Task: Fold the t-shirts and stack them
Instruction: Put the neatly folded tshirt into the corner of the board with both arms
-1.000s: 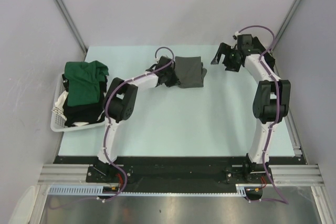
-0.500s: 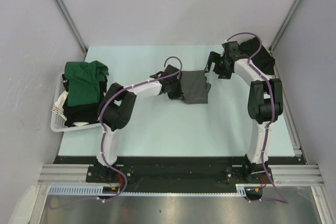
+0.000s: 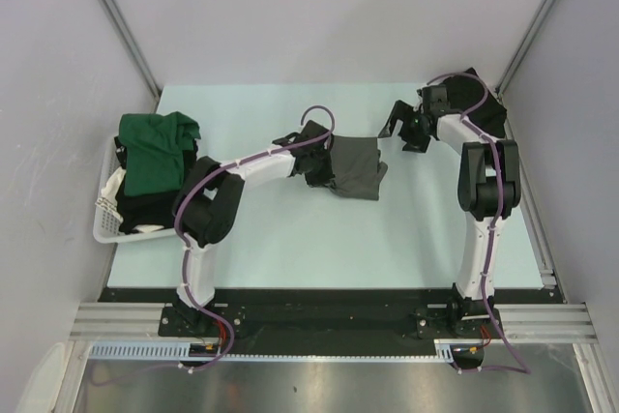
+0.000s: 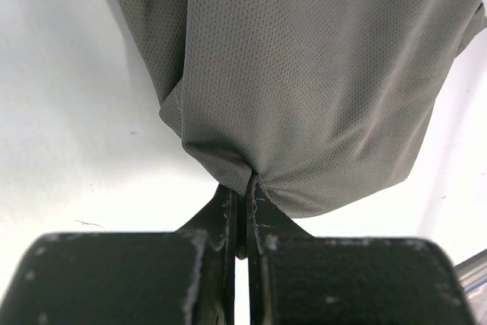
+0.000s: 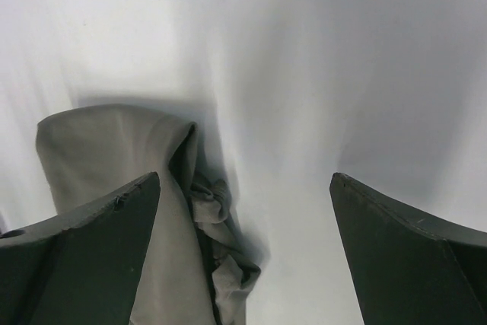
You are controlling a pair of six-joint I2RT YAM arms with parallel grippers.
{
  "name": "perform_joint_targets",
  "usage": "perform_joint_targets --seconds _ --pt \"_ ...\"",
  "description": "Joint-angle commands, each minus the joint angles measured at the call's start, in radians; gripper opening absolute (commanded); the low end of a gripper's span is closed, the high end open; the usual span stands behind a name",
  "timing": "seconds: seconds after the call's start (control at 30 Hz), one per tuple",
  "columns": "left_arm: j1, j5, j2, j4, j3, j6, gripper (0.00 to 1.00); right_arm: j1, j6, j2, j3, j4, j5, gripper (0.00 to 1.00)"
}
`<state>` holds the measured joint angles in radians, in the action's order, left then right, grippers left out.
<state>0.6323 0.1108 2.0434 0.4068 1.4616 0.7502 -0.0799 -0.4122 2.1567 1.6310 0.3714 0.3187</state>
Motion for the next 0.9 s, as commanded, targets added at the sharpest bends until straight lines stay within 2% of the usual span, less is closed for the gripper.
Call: perform_joint_targets --seconds 0.0,0.2,0.33,0.7,0.8,0.87 --pt "0.015 -0.014 -0.062 0.018 -0.018 -0.023 0.00 -0.012 -0.052 0.011 -0.022 -0.106 0.074 1.00" --pt "0.020 -0.016 -0.043 0.029 0.017 -0.022 0.00 -0.021 -0.089 0.026 -0.042 -0.141 0.112 1.00" --pt "0.024 -0.023 -0.031 0.036 0.054 -0.020 0.00 -0.034 -0.093 0.029 -0.048 -0.109 0.132 0.96" --pt "0.029 -0.030 -0.032 0.033 0.054 -0.005 0.00 -0.078 -0.089 0.017 -0.114 -0.085 0.135 0.94" --pt "0.030 -0.034 -0.040 0.032 0.046 -0.005 0.00 -0.089 -0.086 0.019 -0.126 -0.072 0.145 0.89" --pt "0.030 -0.034 -0.046 0.030 0.040 -0.005 0.00 -0.093 -0.088 0.017 -0.135 -0.071 0.148 0.81"
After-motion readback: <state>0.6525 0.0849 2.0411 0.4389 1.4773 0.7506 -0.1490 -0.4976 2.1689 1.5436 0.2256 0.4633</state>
